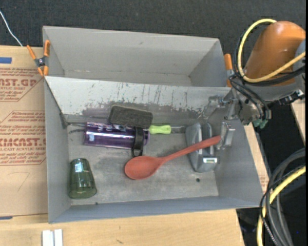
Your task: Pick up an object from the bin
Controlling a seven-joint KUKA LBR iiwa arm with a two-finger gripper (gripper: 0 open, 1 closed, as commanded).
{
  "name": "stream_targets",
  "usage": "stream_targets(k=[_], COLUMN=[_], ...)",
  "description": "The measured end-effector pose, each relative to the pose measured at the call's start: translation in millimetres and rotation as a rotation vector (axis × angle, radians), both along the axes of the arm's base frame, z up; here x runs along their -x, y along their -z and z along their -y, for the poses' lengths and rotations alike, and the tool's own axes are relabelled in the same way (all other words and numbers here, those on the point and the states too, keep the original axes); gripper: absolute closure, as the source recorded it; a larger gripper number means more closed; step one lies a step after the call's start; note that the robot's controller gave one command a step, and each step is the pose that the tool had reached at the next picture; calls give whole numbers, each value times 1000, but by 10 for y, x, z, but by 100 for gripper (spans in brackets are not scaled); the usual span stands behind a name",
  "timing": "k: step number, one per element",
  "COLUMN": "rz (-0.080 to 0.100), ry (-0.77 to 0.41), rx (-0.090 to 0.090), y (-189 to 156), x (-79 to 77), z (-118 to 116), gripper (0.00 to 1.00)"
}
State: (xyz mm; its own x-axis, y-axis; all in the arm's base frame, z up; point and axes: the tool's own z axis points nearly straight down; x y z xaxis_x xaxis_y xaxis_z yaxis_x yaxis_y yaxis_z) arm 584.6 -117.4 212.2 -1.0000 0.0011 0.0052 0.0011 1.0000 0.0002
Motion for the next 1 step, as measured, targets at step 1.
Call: stream_targets(k=[1], rz=[8], ry=[-2], rx=[1], y=[-51], x=[-16], z=[-7], gripper=[100])
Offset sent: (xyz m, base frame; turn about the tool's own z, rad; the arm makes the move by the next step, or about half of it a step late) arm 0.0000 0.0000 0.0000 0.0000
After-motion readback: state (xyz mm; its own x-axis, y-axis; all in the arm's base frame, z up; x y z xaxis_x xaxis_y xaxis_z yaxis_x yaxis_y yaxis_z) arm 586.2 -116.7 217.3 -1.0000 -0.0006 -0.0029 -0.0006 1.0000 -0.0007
